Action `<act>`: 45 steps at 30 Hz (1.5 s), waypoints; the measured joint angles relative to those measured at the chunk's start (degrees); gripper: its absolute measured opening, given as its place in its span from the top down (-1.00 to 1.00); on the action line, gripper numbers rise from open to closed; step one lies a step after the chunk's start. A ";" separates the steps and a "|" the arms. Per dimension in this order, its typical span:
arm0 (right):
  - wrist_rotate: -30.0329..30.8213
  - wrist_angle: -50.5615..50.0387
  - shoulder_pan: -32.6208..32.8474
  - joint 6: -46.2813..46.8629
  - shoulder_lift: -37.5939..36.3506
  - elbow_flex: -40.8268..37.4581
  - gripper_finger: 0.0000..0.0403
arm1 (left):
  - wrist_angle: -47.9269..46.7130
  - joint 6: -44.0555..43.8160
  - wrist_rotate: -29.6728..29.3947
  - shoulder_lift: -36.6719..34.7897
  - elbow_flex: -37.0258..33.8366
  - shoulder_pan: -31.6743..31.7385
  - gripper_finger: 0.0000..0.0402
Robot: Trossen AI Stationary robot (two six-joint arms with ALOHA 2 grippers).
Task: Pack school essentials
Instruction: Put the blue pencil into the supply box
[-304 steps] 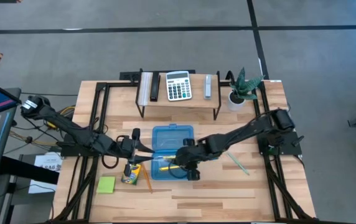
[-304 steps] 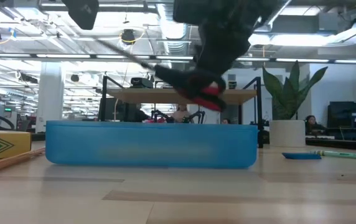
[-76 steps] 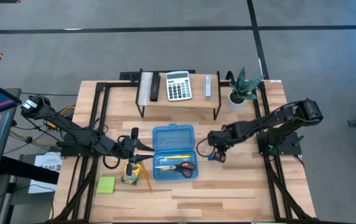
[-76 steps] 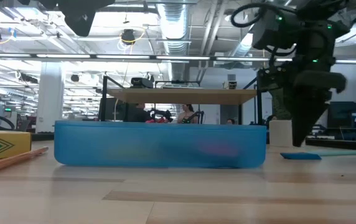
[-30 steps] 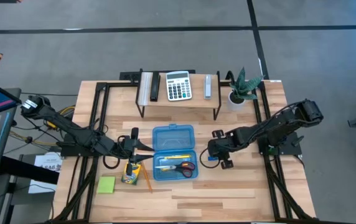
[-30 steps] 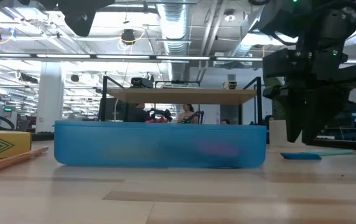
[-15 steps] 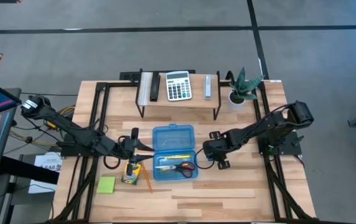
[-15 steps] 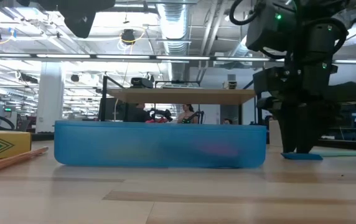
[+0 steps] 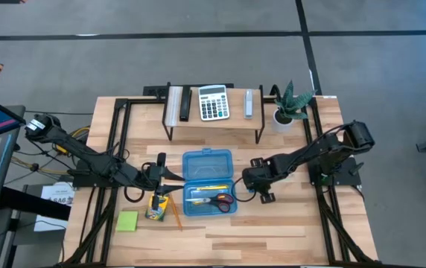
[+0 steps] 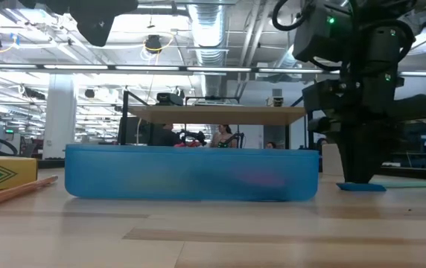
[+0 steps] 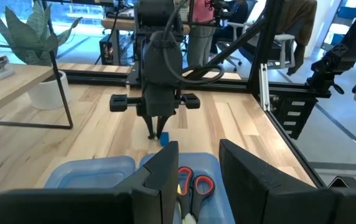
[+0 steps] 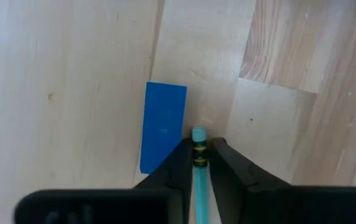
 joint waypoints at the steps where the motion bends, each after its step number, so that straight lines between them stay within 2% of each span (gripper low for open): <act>1: -0.19 -0.07 -0.18 0.00 0.00 -0.02 0.74 | 0.04 -0.02 0.01 0.00 0.00 0.00 0.49; 4: -0.16 -0.22 -0.85 0.00 -0.21 -0.02 0.91 | 0.01 -0.06 -0.01 0.00 0.00 0.00 0.49; 6: 0.13 -0.18 -1.30 0.01 -0.26 -0.02 0.95 | 0.00 -0.06 -0.02 0.00 0.00 0.00 0.49; 10: 0.63 -0.35 -1.73 0.02 -0.65 -0.19 0.91 | -0.01 -0.06 -0.03 0.00 0.00 0.00 0.49; 20: 1.11 -3.73 -1.75 0.48 -0.34 3.20 0.98 | -0.01 -0.06 -0.20 0.00 0.00 0.00 0.49; 24: 3.50 -4.65 -1.90 0.29 -0.40 5.43 0.99 | -0.01 -0.06 -0.18 0.00 0.00 0.00 0.49; 36: 4.90 -7.72 -1.86 0.92 -0.36 7.39 0.99 | -0.21 -0.06 -0.16 0.00 0.00 0.00 0.49; 45: 4.69 -14.06 -1.82 6.44 -0.55 6.97 0.83 | -0.25 -0.31 -0.16 0.35 0.02 0.00 0.49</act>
